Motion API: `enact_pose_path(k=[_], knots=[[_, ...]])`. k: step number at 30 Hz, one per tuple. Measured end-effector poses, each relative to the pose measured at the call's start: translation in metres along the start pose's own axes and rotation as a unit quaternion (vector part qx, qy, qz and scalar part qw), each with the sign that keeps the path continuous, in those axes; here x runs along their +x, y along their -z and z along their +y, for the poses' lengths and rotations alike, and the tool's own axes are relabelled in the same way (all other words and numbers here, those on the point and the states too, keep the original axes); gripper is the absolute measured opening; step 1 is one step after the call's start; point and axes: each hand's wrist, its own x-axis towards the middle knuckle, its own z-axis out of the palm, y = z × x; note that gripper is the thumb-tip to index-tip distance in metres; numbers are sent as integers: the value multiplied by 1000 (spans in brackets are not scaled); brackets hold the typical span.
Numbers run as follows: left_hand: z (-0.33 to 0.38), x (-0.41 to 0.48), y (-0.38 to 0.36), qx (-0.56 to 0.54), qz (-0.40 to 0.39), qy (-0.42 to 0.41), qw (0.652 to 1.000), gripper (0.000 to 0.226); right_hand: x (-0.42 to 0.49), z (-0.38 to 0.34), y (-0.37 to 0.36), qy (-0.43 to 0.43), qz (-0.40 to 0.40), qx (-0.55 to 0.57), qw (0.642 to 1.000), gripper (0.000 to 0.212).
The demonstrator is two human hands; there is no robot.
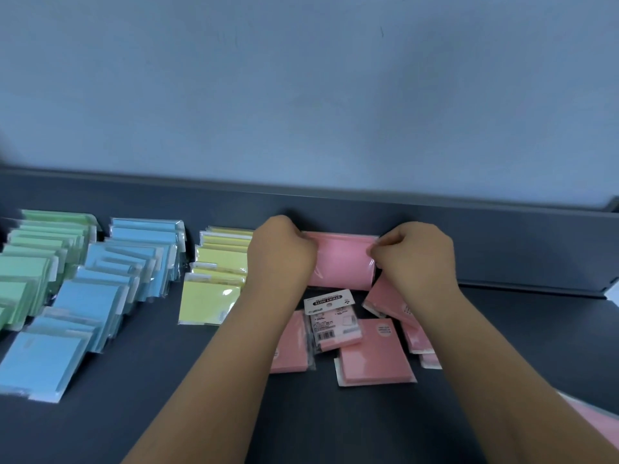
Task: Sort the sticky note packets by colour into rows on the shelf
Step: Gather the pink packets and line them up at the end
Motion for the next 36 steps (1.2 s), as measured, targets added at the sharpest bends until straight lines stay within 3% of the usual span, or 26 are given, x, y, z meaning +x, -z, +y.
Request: enact_pose_path(k=[11,16,19,26,32,36], knots=[[14,-10,9,61,12,-12,998,7,-1,1,15,10,-23,-15,1000,28],[31,-27,21,99,42,-47,993,14,-3,2,53,12,-114,-71,991,30],[48,-41,31,106,1,-75,992,20,-10,21,91,15,-154,-75,985,21],[81,-105,31,49,-172,-99,979,26,-48,108,144,10,-209,-133,969,52],[111,-153,0,75,-233,-171,954,32,-78,156,165,-4,-187,-103,977,46],[119,-172,-10,70,-210,-168,961,33,-87,173,182,-3,-137,-39,990,32]])
